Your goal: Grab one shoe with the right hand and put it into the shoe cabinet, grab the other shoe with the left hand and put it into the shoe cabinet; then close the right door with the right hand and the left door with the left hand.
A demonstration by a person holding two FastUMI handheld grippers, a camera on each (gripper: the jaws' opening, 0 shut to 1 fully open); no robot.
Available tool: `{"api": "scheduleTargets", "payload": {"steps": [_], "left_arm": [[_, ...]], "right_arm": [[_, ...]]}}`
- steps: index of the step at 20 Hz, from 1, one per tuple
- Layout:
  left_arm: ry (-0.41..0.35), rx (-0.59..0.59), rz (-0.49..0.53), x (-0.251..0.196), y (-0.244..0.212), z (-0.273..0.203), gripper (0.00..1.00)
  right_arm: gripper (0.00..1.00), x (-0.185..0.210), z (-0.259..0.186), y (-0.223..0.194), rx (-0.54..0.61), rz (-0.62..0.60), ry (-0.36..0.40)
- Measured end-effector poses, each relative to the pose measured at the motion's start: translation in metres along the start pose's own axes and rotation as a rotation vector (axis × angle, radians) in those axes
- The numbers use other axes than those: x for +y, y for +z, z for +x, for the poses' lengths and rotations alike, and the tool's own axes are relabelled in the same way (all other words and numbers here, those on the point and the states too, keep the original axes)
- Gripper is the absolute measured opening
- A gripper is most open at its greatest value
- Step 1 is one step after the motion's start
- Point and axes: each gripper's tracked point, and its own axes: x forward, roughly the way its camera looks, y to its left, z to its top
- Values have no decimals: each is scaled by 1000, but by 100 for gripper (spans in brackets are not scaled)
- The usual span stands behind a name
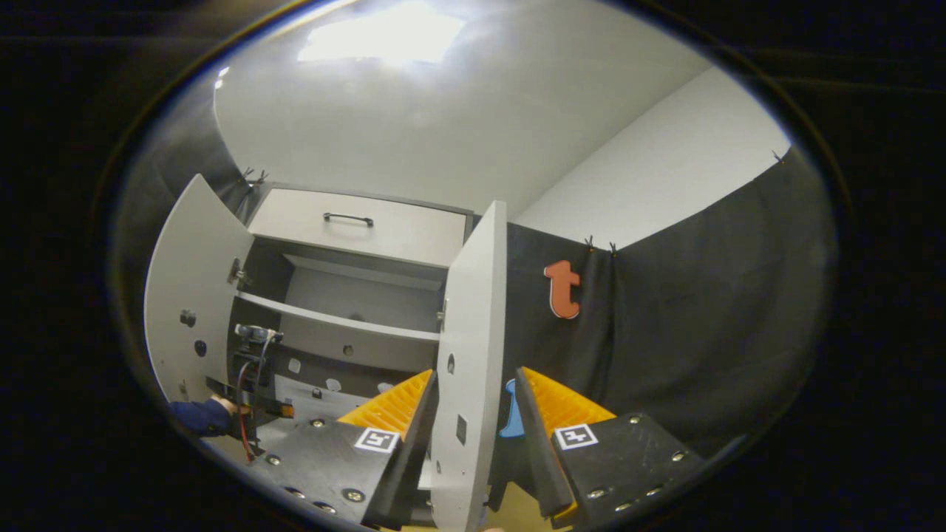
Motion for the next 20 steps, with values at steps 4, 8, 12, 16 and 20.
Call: {"api": "scheduleTargets", "payload": {"steps": [4, 8, 12, 16, 20], "left_arm": [[-80, -114, 30, -28, 34, -57, 97], [-136, -224, 63, -47, 64, -115, 96], [-183, -275, 80, -56, 77, -167, 93], [-211, -322, 78, -56, 91, -214, 93], [-210, -366, 98, -53, 103, -249, 96]], "right_arm": [[72, -30, 4, -14, 34, -43, -56], [77, -55, 9, -26, 58, -58, -103], [77, -68, 20, -50, 112, -39, -103], [80, -67, 30, -74, 170, -12, -67], [80, -55, 41, -92, 214, 13, -23]]}}
